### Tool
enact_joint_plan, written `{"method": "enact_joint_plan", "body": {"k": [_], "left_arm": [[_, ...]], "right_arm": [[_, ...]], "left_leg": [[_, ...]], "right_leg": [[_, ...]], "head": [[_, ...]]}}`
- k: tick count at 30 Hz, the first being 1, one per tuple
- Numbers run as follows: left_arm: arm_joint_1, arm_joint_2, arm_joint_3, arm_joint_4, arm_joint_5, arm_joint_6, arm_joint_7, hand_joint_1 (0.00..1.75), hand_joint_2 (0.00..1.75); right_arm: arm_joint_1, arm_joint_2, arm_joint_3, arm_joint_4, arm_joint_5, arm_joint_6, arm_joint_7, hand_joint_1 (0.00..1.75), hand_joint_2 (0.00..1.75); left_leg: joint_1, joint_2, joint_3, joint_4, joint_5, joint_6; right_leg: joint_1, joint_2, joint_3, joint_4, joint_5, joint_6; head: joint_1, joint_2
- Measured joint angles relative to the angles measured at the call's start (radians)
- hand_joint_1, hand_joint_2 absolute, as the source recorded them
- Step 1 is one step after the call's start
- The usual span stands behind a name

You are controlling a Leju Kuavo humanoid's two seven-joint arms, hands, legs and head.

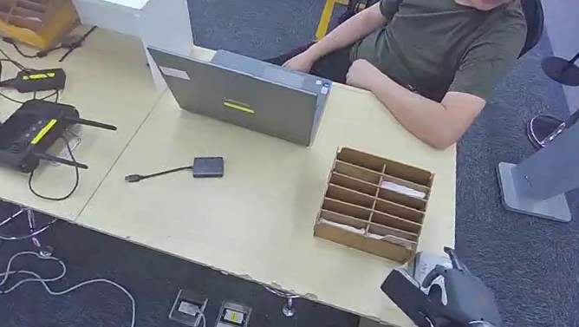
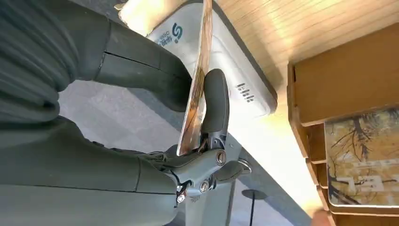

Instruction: Pass the card to the sensor for recognition and then transmit it.

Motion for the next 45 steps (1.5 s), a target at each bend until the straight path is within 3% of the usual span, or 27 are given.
{"method": "enact_joint_plan", "body": {"k": [19, 36, 45], "left_arm": [[0.0, 0.0, 0.0, 0.0, 0.002, 0.002, 0.0, 0.0, 0.0], [0.001, 0.0, 0.0, 0.0, 0.008, 0.004, 0.0, 0.0, 0.0], [0.001, 0.0, 0.0, 0.0, 0.008, 0.002, -0.01, 0.0, 0.0]], "right_arm": [[-0.01, -0.008, -0.033, 0.002, -0.037, -0.043, 0.024, 1.75, 1.75], [0.049, -0.015, -0.052, 0.045, -0.113, -0.118, -0.018, 1.75, 1.75], [0.049, -0.014, -0.055, 0.063, -0.116, -0.123, -0.019, 1.75, 1.75]], "left_leg": [[0.0, 0.0, 0.0, 0.0, 0.0, 0.0], [0.0, 0.001, 0.0, 0.0, 0.0, 0.0], [0.0, 0.001, 0.001, 0.0, 0.0, 0.0]], "right_leg": [[0.0, 0.0, 0.0, 0.0, 0.0, 0.0], [0.0, 0.001, 0.0, 0.0, 0.0, 0.0], [0.0, 0.001, 0.0, 0.0, 0.0, 0.0]], "head": [[0.0, 0.0], [0.0, 0.0], [0.0, 0.0]]}}
